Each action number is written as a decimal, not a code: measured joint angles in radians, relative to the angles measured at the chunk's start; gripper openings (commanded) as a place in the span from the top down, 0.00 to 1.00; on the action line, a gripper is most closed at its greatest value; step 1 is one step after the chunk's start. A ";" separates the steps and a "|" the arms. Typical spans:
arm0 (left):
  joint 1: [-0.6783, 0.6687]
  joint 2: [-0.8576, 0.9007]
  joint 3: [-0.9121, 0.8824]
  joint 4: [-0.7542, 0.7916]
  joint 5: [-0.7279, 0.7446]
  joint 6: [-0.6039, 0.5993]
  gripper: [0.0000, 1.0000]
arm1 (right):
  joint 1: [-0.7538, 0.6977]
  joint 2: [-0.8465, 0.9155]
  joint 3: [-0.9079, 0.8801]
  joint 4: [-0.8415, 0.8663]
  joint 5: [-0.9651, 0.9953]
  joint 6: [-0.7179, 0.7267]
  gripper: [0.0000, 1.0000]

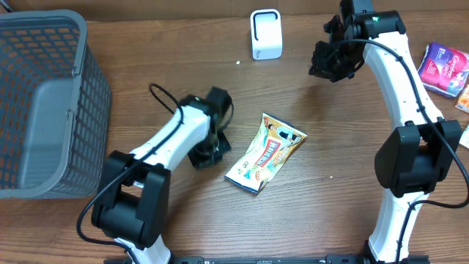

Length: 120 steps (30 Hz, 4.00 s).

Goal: Scan the item barcode

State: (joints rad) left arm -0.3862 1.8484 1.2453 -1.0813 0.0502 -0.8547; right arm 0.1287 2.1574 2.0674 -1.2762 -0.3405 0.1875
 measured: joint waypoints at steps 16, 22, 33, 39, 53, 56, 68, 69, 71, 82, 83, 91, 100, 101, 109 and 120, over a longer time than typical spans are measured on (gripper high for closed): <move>-0.164 -0.001 -0.013 0.179 0.335 0.102 0.96 | 0.098 0.006 -0.219 -0.084 -0.066 -0.058 0.96; -0.164 -0.001 -0.134 0.242 0.362 0.040 0.96 | 0.190 0.009 -0.370 0.043 -0.115 -0.032 0.96; 0.027 -0.001 -0.141 0.161 0.283 0.047 0.96 | 0.174 0.010 -0.478 0.058 0.029 0.070 0.96; 0.066 -0.001 0.037 0.030 0.304 0.180 0.96 | 0.102 0.011 -0.338 -0.048 0.122 0.096 0.96; -0.177 -0.001 -0.080 0.153 0.474 0.185 0.96 | 0.158 0.011 -0.316 -0.144 -0.076 -0.052 0.96; -0.175 -0.001 -0.144 0.187 0.461 0.146 0.96 | 0.198 0.011 -0.394 -0.084 -0.114 -0.054 0.96; -0.053 -0.005 -0.175 0.084 0.257 0.118 0.96 | 0.202 0.012 -0.502 0.066 -0.016 0.071 0.96; -0.018 -0.005 -0.169 0.074 0.239 0.127 0.96 | 0.190 0.012 -0.502 0.076 -0.004 0.078 0.96; 0.049 -0.005 -0.134 0.040 0.201 0.153 0.96 | 0.153 0.012 -0.491 0.074 0.017 0.095 0.96; 0.106 -0.005 0.242 -0.170 0.135 0.258 0.96 | 0.104 0.013 -0.240 -0.095 -0.201 -0.072 0.96; 0.105 -0.005 0.240 -0.198 0.119 0.250 0.96 | 0.140 0.013 -0.241 -0.075 -0.245 -0.089 0.96; 0.105 -0.006 -0.001 -0.061 0.092 0.199 0.96 | 0.334 0.013 -0.396 0.141 -0.324 0.026 0.96; 0.105 -0.006 -0.114 -0.018 0.071 0.155 0.96 | 0.371 0.013 -0.611 0.344 -0.402 0.160 0.96; 0.105 -0.006 -0.114 -0.030 0.055 0.151 0.96 | 0.363 0.013 -0.624 0.338 -0.388 0.182 0.96; 0.182 -0.006 -0.111 -0.125 -0.075 0.125 0.96 | 0.143 0.013 -0.627 0.263 -0.278 0.203 0.96; 0.196 -0.006 0.224 -0.263 -0.059 0.177 0.96 | 0.196 0.002 -0.418 0.086 -0.397 0.007 0.96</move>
State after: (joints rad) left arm -0.1902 1.8423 1.4689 -1.3441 -0.0090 -0.6773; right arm 0.3248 2.1593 1.6493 -1.1904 -0.7380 0.1947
